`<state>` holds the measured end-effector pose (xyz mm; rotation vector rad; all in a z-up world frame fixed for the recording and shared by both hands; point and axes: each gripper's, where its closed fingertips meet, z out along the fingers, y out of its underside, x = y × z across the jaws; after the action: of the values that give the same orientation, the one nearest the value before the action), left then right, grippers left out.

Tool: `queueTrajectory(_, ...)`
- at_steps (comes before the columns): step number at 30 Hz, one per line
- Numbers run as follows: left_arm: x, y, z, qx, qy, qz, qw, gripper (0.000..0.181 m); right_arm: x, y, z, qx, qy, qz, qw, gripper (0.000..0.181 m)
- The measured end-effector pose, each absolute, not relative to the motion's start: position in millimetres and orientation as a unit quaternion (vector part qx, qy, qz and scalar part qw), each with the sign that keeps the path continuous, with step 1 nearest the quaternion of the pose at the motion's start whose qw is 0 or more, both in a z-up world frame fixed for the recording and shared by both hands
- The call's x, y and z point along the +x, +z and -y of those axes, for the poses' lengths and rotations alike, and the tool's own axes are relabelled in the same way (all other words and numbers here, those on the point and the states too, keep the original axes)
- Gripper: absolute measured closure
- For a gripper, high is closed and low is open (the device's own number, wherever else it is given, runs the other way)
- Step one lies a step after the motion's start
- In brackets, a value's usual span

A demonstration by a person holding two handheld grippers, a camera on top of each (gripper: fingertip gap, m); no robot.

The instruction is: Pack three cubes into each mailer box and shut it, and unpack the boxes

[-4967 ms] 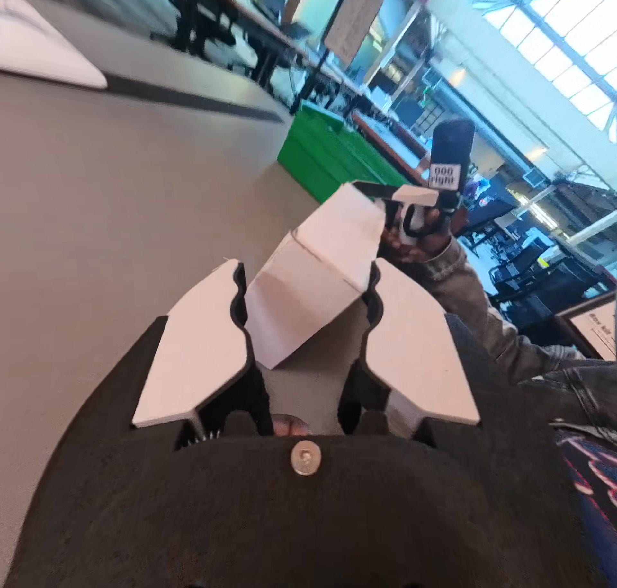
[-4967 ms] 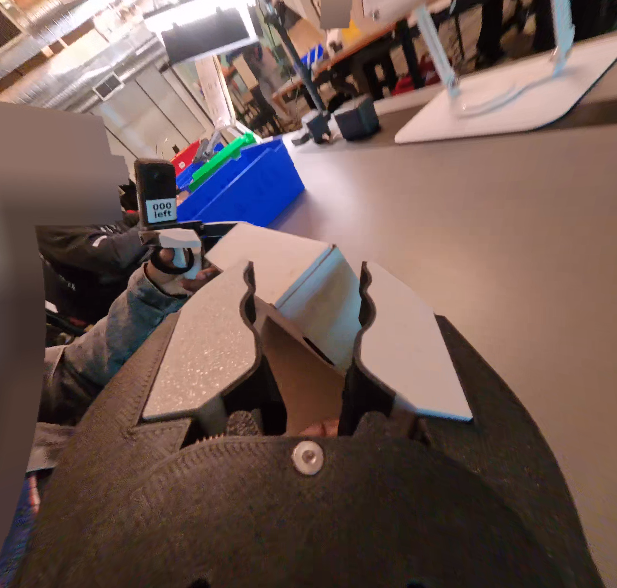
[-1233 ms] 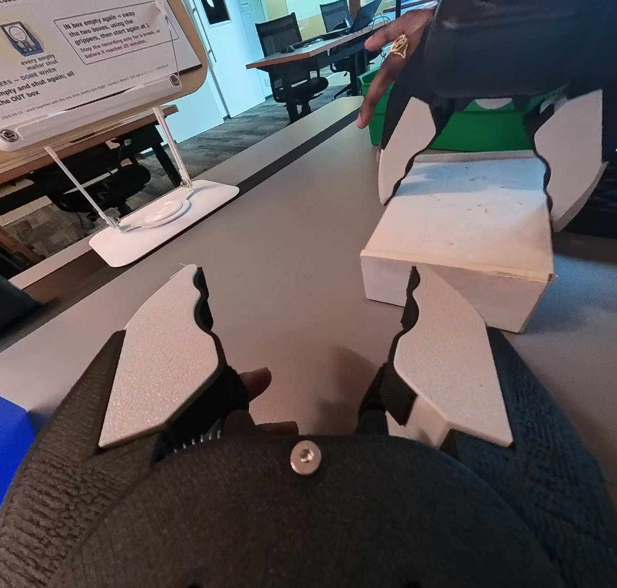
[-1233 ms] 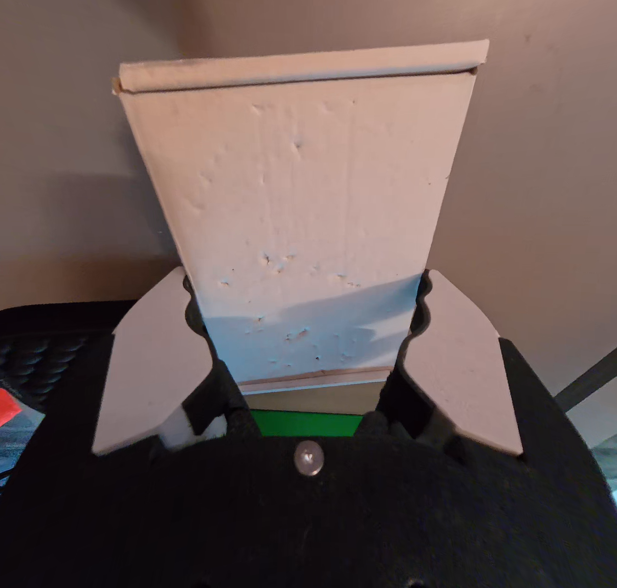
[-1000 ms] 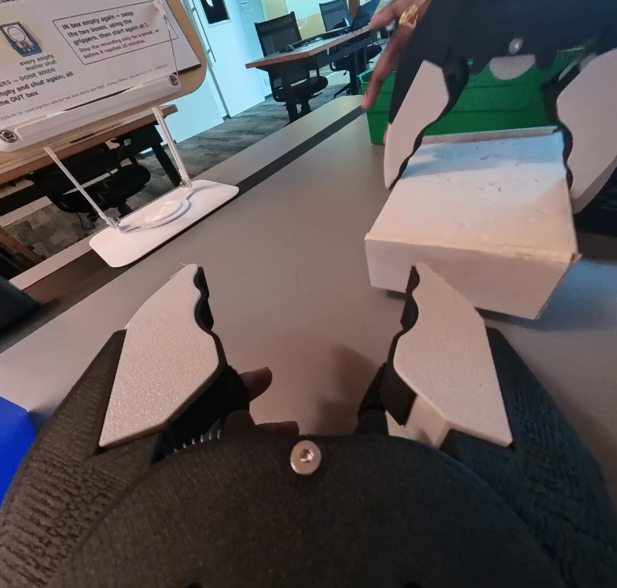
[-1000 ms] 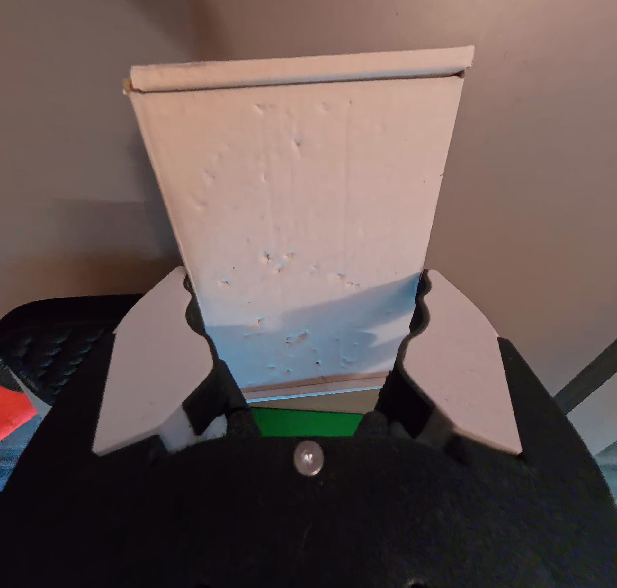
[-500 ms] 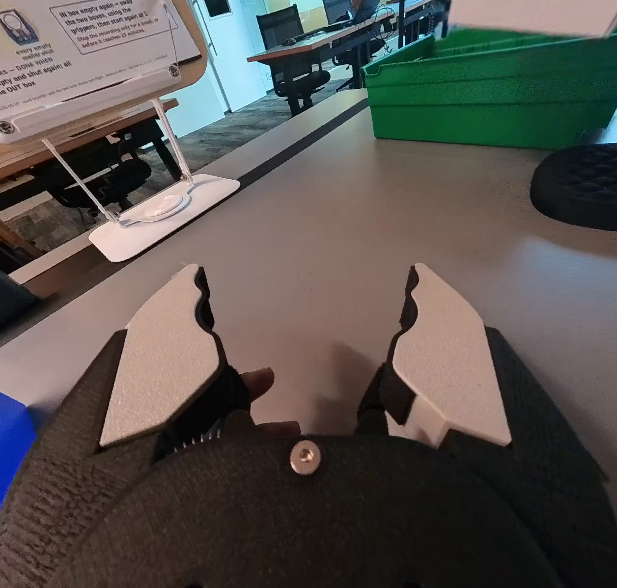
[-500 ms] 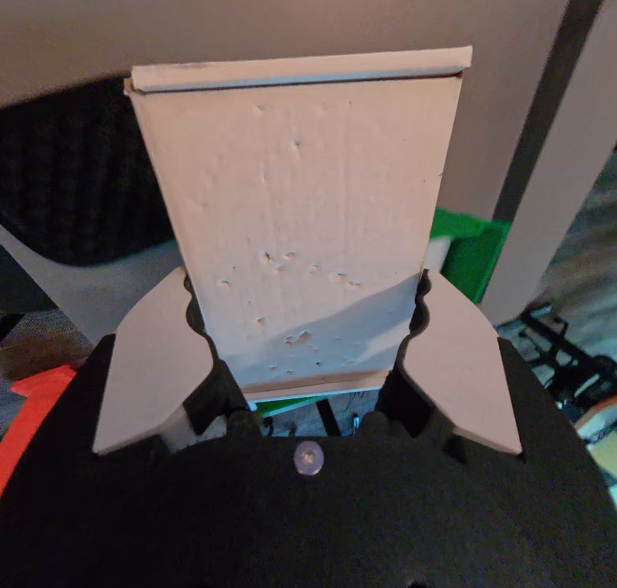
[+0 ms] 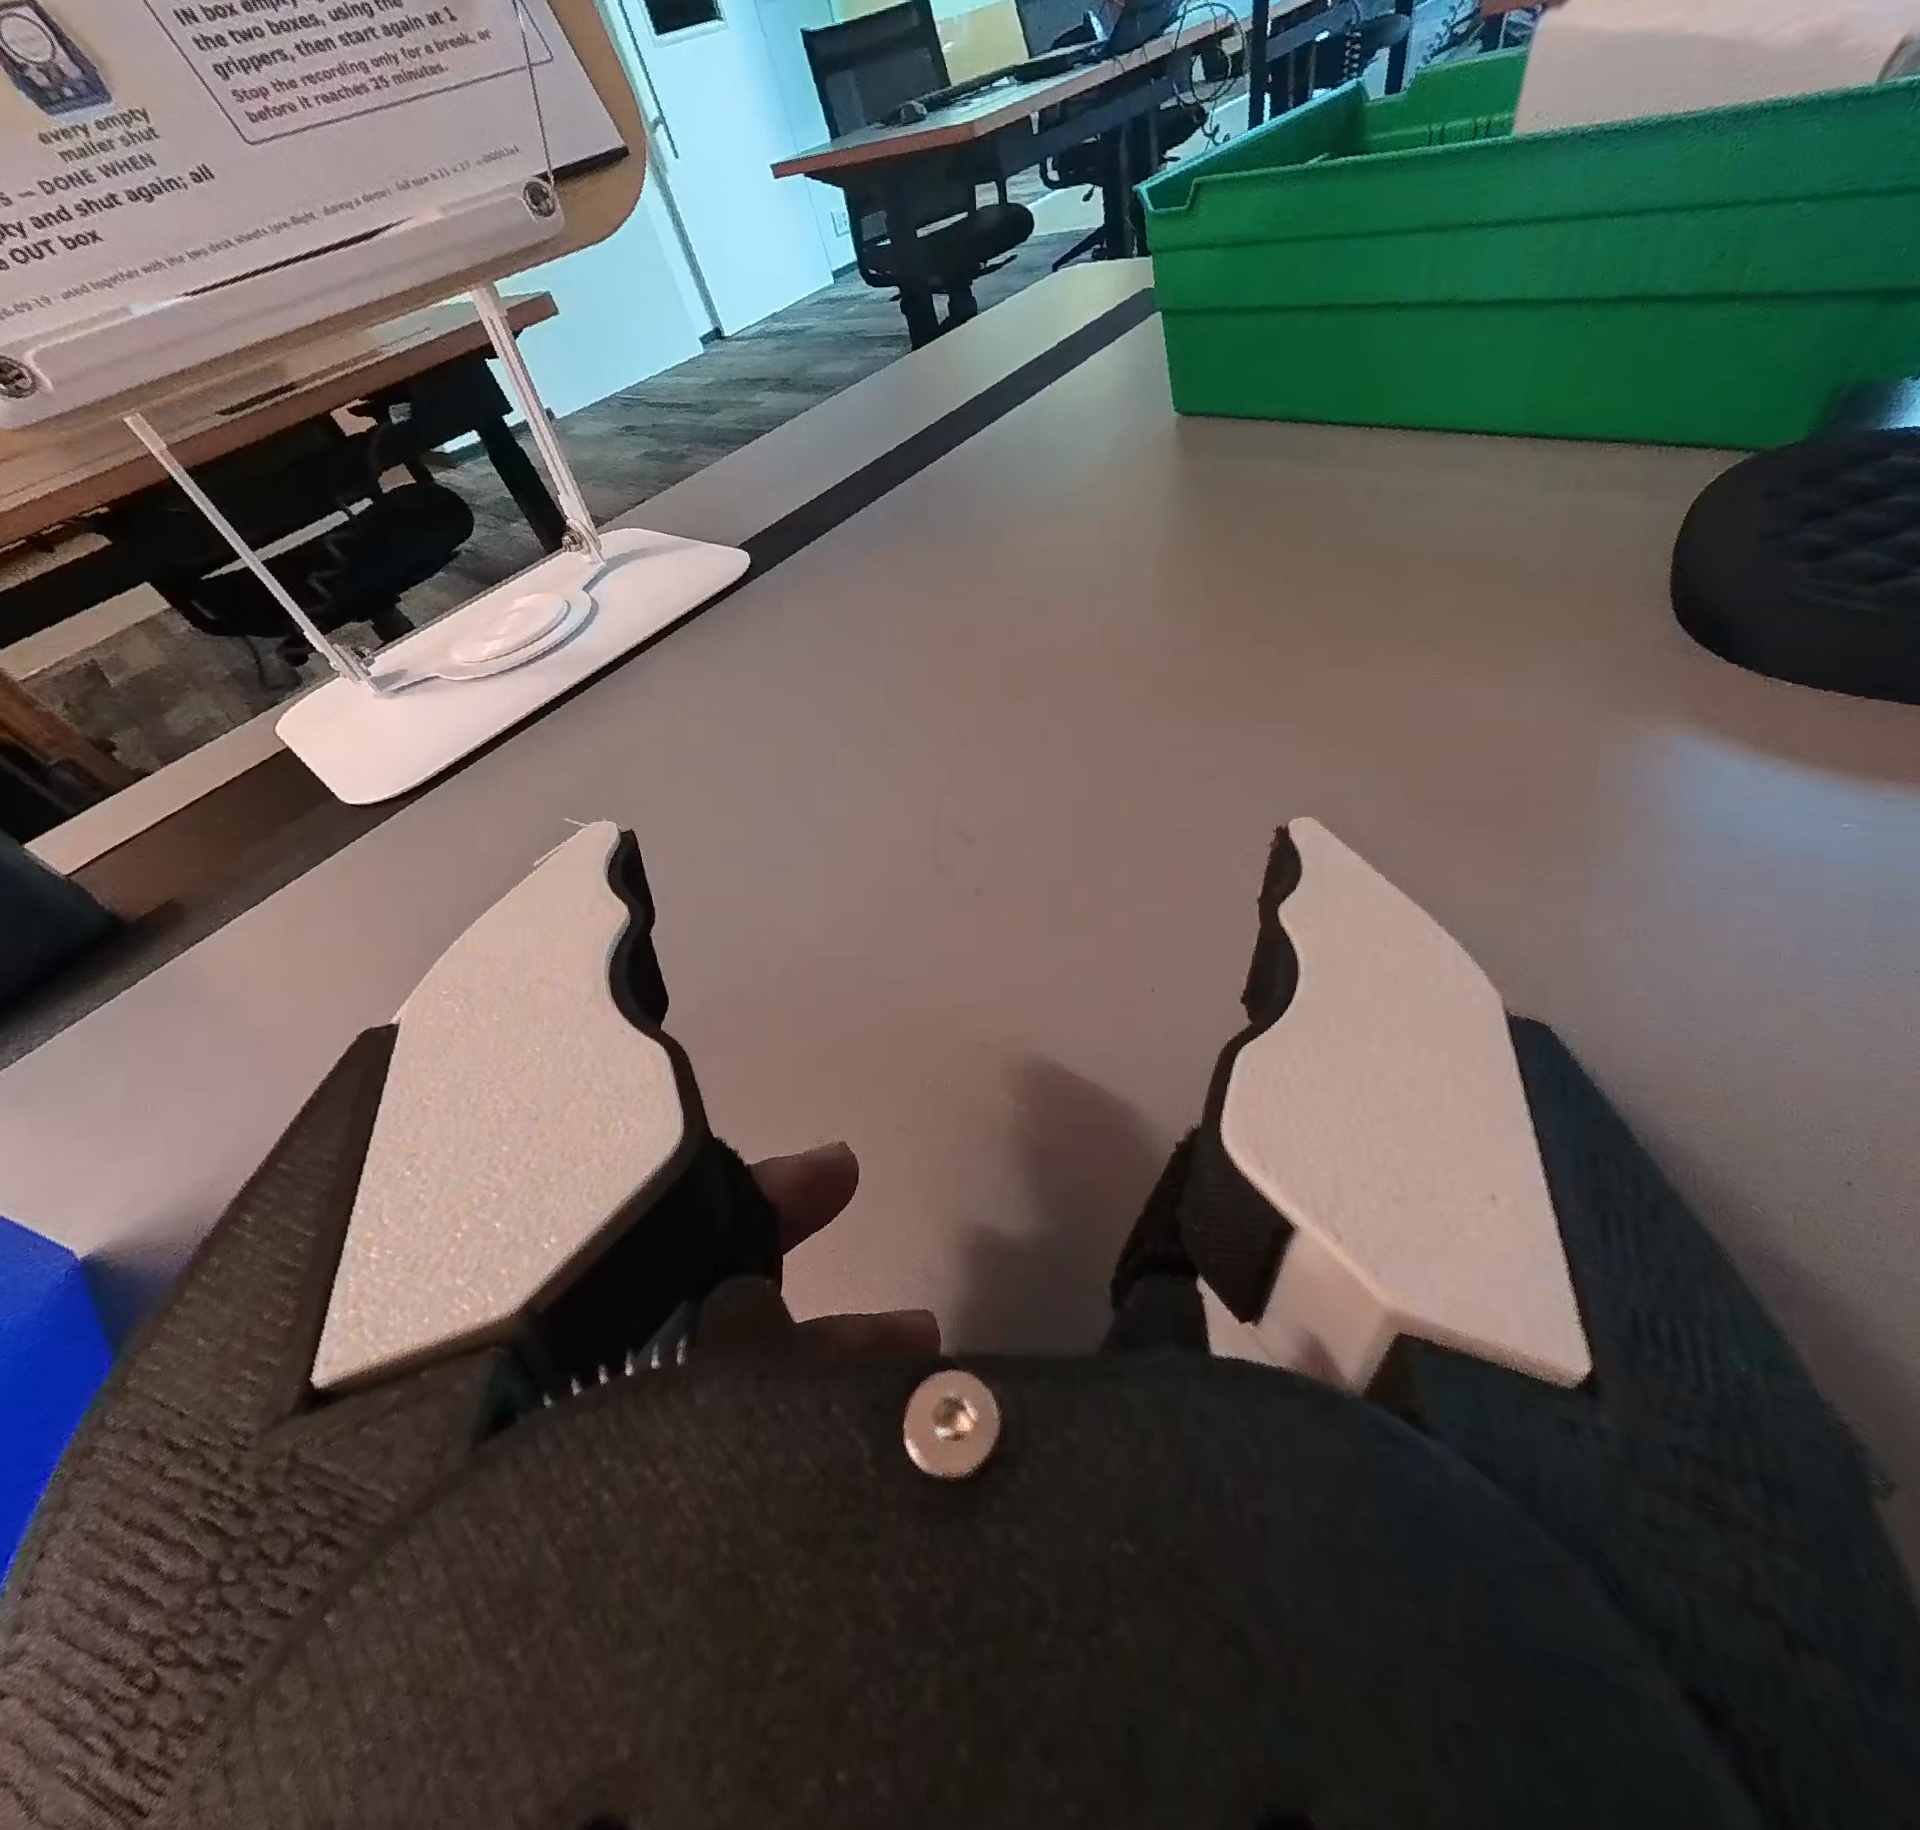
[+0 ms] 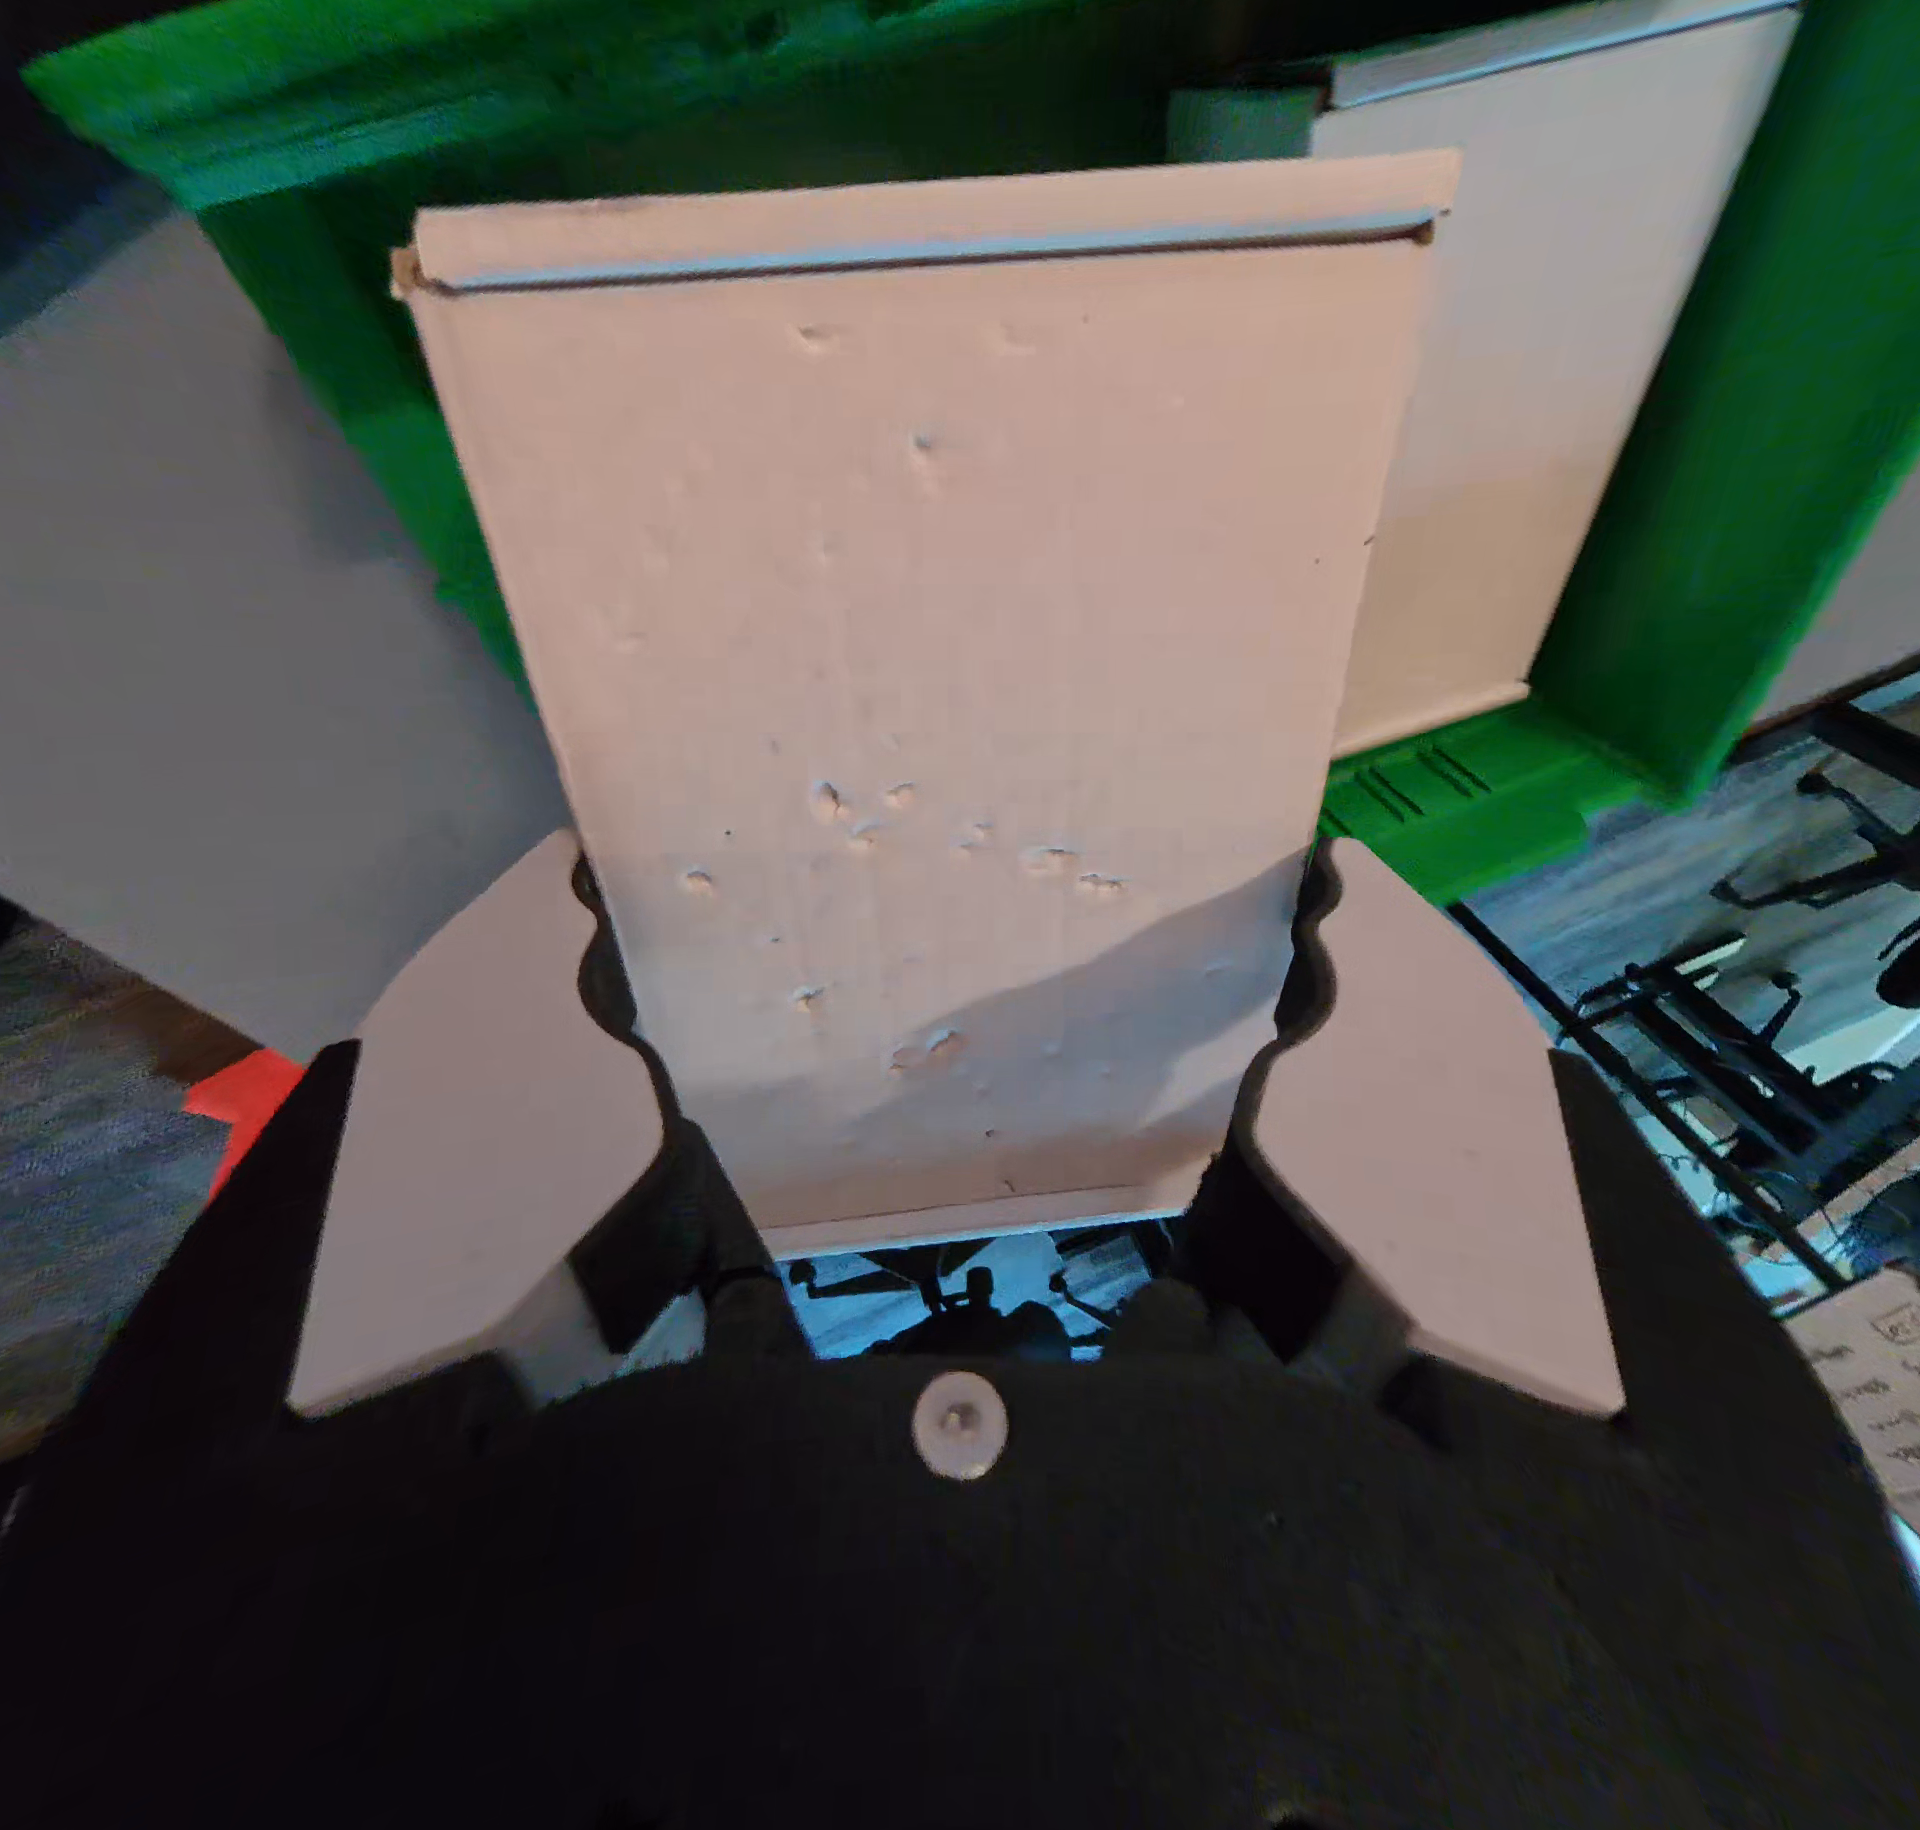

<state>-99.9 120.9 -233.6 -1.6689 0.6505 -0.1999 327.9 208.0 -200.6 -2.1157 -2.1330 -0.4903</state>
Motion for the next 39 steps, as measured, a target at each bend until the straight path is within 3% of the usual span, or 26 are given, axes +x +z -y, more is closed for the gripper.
queueTrajectory(8, -99.4, -235.2, -120.3, -0.726, -0.084, -0.289, 0.618, 0.071, 326.4, -259.6, -218.1, -0.666, -0.167, 0.727, -0.018, 0.058)
queueTrajectory(15, -99.0, -235.4, -119.9, -0.726, -0.083, -0.292, 0.617, 0.071, 334.0, -274.8, -225.0, -0.659, -0.179, 0.730, -0.021, 0.065)
queueTrajectory(19, -98.4, -235.9, -119.7, -0.725, -0.081, -0.295, 0.617, 0.071, 332.6, -266.3, -227.7, -0.678, -0.185, 0.711, 0.005, 0.054)
queueTrajectory(23, -98.1, -236.1, -119.6, -0.725, -0.079, -0.296, 0.617, 0.071, 292.1, -228.9, -225.6, -0.711, -0.121, 0.677, 0.146, 0.050)
queueTrajectory(26, -98.0, -235.4, -119.4, -0.724, -0.078, -0.297, 0.618, 0.071, 233.5, -186.5, -204.9, -0.718, 0.006, 0.622, 0.313, 0.066)
queueTrajectory(29, -97.9, -235.1, -119.2, -0.723, -0.075, -0.298, 0.619, 0.071, 189.8, -158.0, -163.7, -0.685, 0.109, 0.574, 0.435, 0.068)
queueTrajectory(33, -97.6, -232.9, -118.9, -0.720, -0.073, -0.297, 0.623, 0.071, 182.5, -150.4, -130.8, -0.657, 0.111, 0.479, 0.571, 0.074)
queueTrajectory(36, -97.5, -232.2, -118.7, -0.719, -0.073, -0.296, 0.625, 0.071, 219.1, -169.8, -136.5, -0.713, 0.066, 0.361, 0.598, 0.094)
queueTrajectory(39, -96.6, -230.0, -118.0, -0.715, -0.072, -0.297, 0.628, 0.072, 237.1, -185.9, -153.2, -0.762, 0.059, 0.308, 0.567, 0.105)
